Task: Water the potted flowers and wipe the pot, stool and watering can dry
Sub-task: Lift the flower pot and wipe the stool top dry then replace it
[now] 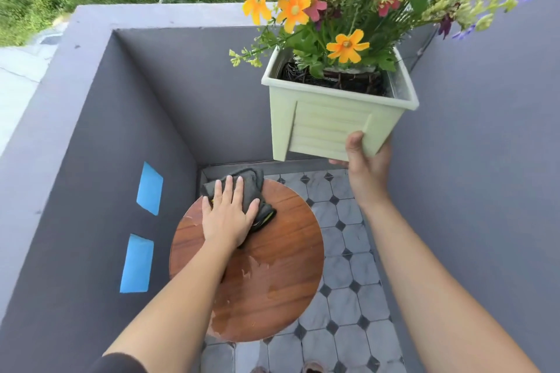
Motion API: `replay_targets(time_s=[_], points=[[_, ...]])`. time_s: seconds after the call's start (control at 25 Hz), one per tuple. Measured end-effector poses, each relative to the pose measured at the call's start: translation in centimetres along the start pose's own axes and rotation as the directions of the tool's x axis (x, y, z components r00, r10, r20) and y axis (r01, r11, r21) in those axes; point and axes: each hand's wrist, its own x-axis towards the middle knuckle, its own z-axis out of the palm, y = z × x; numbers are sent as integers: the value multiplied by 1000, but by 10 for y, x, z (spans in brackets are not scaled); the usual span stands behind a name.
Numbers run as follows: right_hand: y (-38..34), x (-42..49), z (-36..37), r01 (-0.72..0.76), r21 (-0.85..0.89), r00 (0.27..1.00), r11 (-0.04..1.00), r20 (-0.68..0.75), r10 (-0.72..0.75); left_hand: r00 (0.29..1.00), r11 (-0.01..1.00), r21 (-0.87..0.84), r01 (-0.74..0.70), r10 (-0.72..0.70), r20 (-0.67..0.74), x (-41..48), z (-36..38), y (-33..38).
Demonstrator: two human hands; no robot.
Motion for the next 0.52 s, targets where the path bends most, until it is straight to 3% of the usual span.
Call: replay_targets(time_s=[0.52], points=[[-16, -21, 22, -2, 33, 999, 999, 52, 1, 928, 928, -43, 371, -371, 4, -81, 9, -37]])
